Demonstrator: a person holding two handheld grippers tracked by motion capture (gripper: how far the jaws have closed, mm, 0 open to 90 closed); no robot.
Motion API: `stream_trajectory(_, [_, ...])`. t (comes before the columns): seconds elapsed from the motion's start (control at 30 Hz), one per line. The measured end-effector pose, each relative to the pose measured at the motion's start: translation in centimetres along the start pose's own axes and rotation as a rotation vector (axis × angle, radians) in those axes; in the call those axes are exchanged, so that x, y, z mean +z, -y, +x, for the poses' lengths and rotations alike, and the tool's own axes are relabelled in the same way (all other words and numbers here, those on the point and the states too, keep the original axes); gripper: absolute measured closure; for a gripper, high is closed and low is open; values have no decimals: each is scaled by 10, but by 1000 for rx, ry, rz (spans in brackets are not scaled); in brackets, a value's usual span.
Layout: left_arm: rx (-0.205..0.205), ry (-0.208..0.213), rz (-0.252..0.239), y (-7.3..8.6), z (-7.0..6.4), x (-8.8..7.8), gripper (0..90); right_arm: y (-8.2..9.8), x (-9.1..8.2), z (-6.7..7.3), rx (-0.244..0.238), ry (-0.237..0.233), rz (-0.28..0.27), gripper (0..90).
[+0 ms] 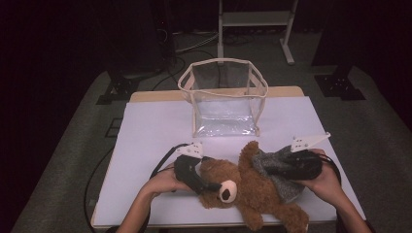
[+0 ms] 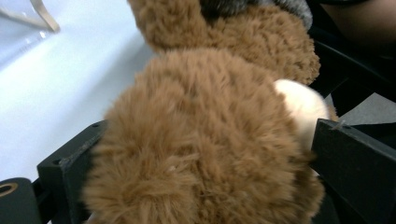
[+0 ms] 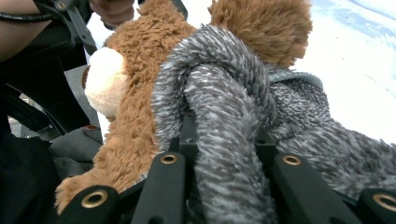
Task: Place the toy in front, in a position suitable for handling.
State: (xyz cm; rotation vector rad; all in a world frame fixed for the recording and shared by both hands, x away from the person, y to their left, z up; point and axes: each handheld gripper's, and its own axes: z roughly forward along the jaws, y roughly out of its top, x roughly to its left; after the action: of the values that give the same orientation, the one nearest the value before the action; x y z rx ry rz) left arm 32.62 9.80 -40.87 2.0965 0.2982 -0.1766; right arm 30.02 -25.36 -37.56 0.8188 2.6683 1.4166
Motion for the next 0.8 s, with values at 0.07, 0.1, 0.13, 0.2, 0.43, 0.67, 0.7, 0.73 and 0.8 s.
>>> stream_trajectory(0.07, [-6,10,-5,1,1,4,0,1,0,0,-1,-4,-2,729])
stream_trajectory(0.1, [-10,20,-7,1,2,5,0,2,0,0,3,-5,-4,729])
stream_trajectory(0.13, [-10,26,-7,1,2,6,0,2,0,0,4,-5,-6,730])
stream_trajectory(0.2, [-12,43,-4,0,5,8,0,3,0,0,9,-5,-11,730])
stream_trajectory(0.43, [-29,105,29,-5,17,14,82,4,1,-3,12,-5,-8,728])
stream_trajectory(0.67, [52,30,30,-13,24,-1,364,-3,3,-14,16,7,-14,725])
stream_trajectory(0.7, [66,12,41,-16,26,-3,372,-5,4,-16,14,9,-19,725])
stream_trajectory(0.73, [73,-2,46,-19,27,-4,379,-8,5,-19,15,7,-17,725])
stream_trajectory(0.8, [95,-36,64,-26,32,-8,381,-13,7,-24,20,1,-18,725])
